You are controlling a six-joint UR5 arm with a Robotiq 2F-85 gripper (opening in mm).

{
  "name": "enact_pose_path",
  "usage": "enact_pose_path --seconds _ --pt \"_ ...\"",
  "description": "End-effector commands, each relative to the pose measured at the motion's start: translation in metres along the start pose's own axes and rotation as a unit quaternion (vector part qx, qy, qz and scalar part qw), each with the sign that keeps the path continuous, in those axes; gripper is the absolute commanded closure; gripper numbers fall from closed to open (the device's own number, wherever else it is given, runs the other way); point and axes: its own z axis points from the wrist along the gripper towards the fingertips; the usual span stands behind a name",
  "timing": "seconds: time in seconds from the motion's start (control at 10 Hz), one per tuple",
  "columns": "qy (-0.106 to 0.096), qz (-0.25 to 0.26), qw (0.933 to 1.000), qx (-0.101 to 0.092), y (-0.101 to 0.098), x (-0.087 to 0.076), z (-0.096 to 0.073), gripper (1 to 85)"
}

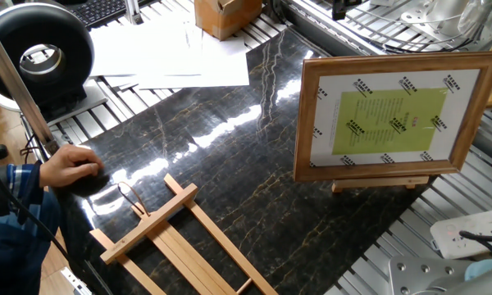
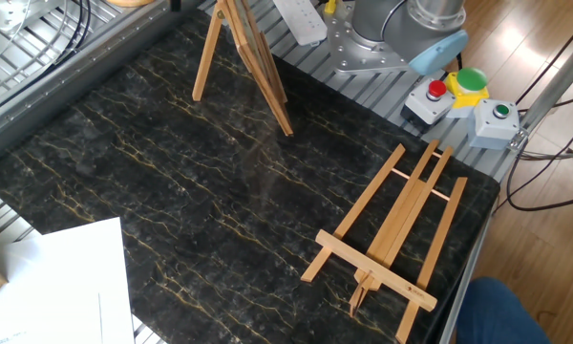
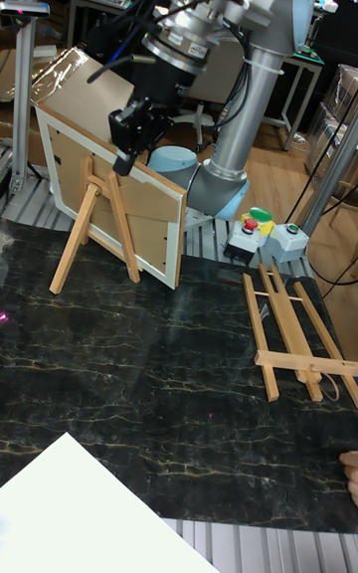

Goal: Take the photo frame down from the bracket

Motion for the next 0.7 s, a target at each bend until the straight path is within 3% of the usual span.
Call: enact_pose_path --seconds 0.0,0.2,0.4,0.5,0.6 --pt "-0.046 0.043 0.9975 -0.032 0.016 -0.022 -0.004 84.0" --pt "-0.041 0.051 0.9968 -0.047 0.024 -0.020 -0.004 84.0" --pt "-0.025 0.010 0.9974 -0.067 0.035 -0.010 -0.005 84.0" --pt "-0.006 -0.021 0.9972 -0.072 0.038 0.000 -0.005 84.0" --pt "0.012 -0.074 0.9937 -0.083 0.035 0.032 -0.005 84.0"
